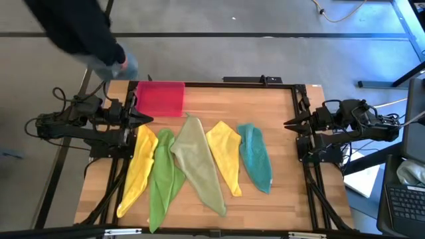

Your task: Fold microfiber towels

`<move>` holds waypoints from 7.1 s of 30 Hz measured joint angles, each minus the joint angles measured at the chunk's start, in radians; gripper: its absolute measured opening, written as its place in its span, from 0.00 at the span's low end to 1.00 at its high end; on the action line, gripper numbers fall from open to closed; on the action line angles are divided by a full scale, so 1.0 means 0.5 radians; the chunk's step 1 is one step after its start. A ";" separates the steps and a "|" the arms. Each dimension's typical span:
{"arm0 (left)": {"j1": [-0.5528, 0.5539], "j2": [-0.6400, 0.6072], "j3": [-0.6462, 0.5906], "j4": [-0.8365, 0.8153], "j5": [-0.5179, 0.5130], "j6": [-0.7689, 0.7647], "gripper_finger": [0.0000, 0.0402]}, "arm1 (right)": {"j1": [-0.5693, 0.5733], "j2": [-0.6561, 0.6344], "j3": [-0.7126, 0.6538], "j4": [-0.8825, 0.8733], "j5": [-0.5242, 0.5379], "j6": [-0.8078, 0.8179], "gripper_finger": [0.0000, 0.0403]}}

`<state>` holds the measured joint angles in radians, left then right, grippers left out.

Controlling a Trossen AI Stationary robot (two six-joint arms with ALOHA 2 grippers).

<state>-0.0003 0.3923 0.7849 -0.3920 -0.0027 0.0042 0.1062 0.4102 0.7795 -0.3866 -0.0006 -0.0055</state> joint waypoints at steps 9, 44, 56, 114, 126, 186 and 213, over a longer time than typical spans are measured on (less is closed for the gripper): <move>0.000 0.001 0.001 0.000 0.000 0.000 0.00 | 0.000 0.000 -0.001 0.001 0.000 0.001 0.13; -0.001 0.001 0.000 0.028 -0.074 -0.005 0.00 | -0.002 0.243 0.001 -0.092 0.237 0.525 0.13; 0.000 0.039 0.004 0.871 -0.300 -0.378 0.00 | -0.007 0.968 -0.002 -0.034 0.113 2.132 0.13; -0.159 1.366 0.000 2.288 -0.645 -1.649 0.00 | -1.504 2.306 0.036 -0.225 -0.910 0.518 0.48; -0.158 1.366 0.000 2.287 -0.653 -1.664 0.00 | -1.503 2.326 0.036 -0.244 -1.376 0.523 0.48; 0.003 1.378 0.002 1.765 -0.634 -1.738 0.00 | -1.514 2.329 0.201 -0.527 -0.936 0.115 0.35; 0.101 2.104 0.339 2.511 -0.285 -1.899 0.00 | -1.418 2.265 -0.024 -0.292 -1.092 0.218 0.31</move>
<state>0.0502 1.4442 0.9544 0.8635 -0.1454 -0.9452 -0.6027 1.5426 0.7673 -0.5326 -0.5465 0.1037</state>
